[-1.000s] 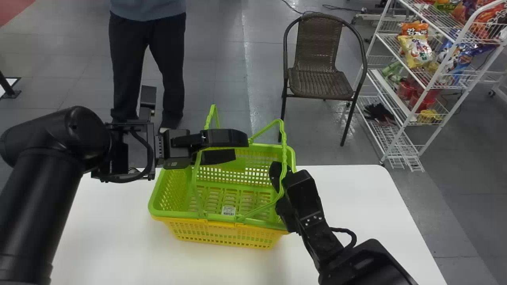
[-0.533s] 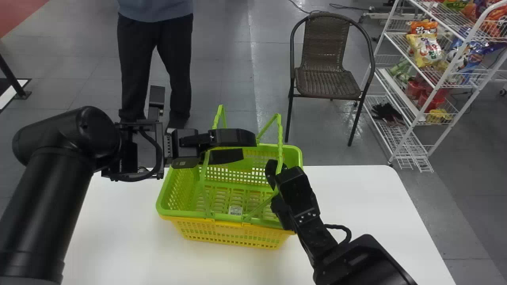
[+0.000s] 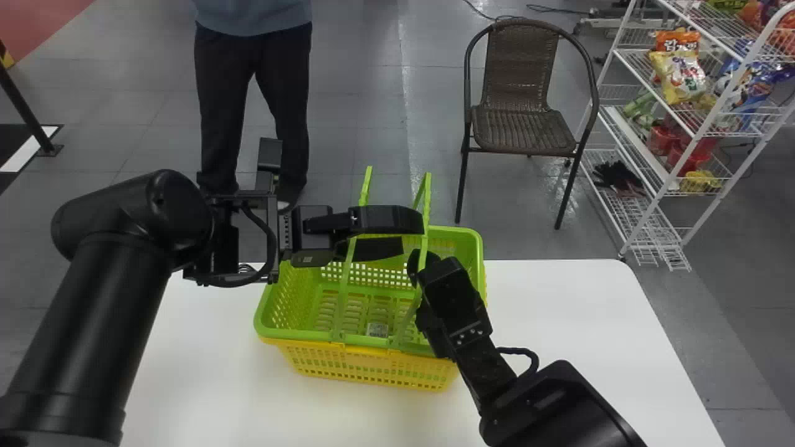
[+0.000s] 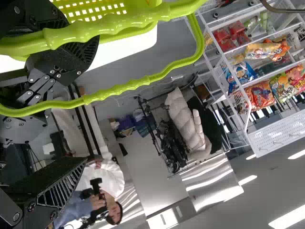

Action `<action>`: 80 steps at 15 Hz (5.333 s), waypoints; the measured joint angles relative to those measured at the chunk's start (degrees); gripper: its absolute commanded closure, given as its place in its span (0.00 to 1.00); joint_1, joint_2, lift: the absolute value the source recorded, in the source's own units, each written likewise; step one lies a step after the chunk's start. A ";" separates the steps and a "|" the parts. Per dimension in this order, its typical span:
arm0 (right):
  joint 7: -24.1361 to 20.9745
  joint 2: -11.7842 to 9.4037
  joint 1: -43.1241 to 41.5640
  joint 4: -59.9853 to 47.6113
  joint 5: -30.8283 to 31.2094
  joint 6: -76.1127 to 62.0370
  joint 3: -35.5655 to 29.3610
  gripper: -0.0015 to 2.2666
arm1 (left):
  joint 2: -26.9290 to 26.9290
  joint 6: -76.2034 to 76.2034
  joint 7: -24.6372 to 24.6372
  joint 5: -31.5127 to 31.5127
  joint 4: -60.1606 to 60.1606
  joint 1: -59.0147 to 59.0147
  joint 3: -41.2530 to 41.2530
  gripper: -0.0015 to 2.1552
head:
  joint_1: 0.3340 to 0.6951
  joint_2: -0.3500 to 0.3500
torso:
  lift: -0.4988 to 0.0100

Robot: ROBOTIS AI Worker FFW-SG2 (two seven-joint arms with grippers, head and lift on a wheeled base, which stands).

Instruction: Grasp handle with right gripper to insert into left gripper then lift and swing left to center

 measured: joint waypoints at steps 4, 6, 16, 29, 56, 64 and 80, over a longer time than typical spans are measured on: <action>-0.04 0.36 -1.04 1.09 0.04 0.14 0.92 0.98 | -0.61 0.00 -0.06 0.01 0.53 0.01 -0.80 0.06 | 1.00 0.44 | 0.98; -0.03 0.56 -1.64 1.52 0.11 0.66 1.48 0.98 | -0.73 0.00 -0.21 0.21 0.61 0.01 -0.90 0.06 | 1.00 0.44 | 0.98; -0.03 0.91 -2.36 2.52 1.14 1.78 2.86 0.98 | -0.59 0.18 -0.36 3.15 1.11 -0.09 0.76 0.06 | 1.00 0.46 | 0.98; -0.03 -3.93 16.25 -15.79 -5.63 -7.69 -14.85 0.98 | -0.46 1.93 0.54 4.60 0.82 -1.06 2.32 0.06 | 1.00 0.24 | 0.98; 0.41 -4.83 27.86 -17.85 -10.40 -21.70 -22.30 0.98 | 0.46 17.23 6.27 14.86 1.62 -14.71 5.10 0.06 | 1.00 0.12 | 0.98; 0.32 -4.73 29.23 -16.07 -12.15 -25.40 -23.97 0.71 | 0.87 17.23 7.57 18.19 1.62 -17.46 6.08 0.06 | 0.97 0.10 | 0.98; 0.76 -4.36 34.88 -8.22 -16.83 -42.79 -30.69 0.05 | 2.41 17.22 7.31 19.22 4.69 -19.66 7.02 0.10 | 1.00 0.00 | 0.98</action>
